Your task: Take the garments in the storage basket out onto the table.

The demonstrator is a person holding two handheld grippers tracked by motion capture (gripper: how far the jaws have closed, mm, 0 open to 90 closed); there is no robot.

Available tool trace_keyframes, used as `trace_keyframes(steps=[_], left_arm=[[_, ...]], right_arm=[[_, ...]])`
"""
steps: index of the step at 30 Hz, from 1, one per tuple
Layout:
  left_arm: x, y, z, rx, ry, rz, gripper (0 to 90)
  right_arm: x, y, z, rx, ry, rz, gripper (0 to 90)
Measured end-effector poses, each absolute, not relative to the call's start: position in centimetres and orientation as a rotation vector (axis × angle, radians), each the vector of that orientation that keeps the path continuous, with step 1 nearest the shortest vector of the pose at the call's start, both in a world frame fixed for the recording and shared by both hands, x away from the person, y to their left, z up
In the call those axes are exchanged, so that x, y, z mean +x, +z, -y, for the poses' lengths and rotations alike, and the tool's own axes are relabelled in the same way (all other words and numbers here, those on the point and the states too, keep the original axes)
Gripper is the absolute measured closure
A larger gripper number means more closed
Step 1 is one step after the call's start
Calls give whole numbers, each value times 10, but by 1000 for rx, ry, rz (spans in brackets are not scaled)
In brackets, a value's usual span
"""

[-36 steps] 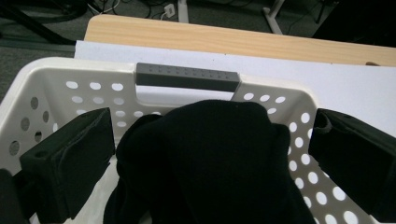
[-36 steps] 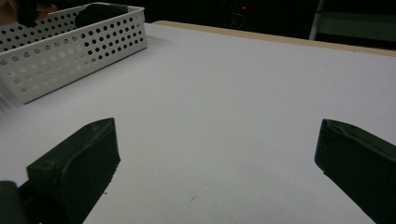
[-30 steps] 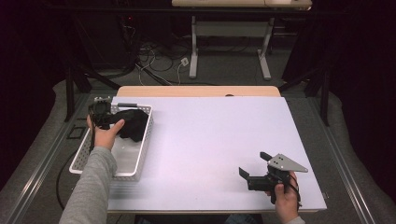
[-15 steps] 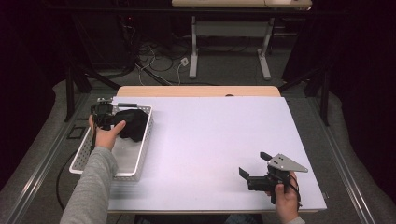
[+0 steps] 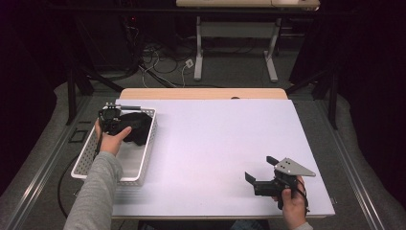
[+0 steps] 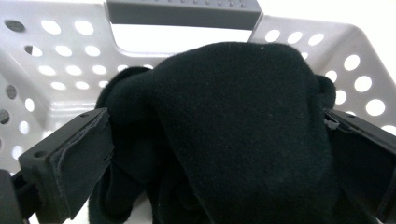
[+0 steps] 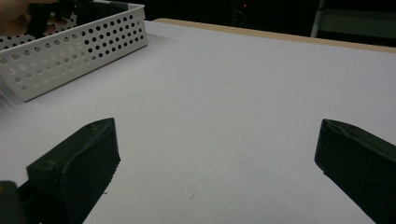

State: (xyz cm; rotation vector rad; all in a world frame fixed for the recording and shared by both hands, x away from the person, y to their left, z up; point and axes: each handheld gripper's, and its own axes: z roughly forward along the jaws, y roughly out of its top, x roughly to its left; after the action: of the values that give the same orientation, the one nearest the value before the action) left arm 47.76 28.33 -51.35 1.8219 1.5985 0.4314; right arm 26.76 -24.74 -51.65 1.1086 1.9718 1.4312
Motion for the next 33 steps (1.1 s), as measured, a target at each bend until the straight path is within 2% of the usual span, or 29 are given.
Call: trace_keyframes(steps=[7, 15, 33], left_arm=[[477, -519, -280, 1838, 427, -1580, 0], [478, -525, -281, 1859, 363, -1589, 0], [478, -534, -278, 1902, 362, -1571, 13]], right_arm=[[268, -517, 247, 1110, 1436, -1968, 0], [268, -517, 247, 1111, 1430, -1980, 0], [269, -518, 246, 1099, 1426, -1987, 0]])
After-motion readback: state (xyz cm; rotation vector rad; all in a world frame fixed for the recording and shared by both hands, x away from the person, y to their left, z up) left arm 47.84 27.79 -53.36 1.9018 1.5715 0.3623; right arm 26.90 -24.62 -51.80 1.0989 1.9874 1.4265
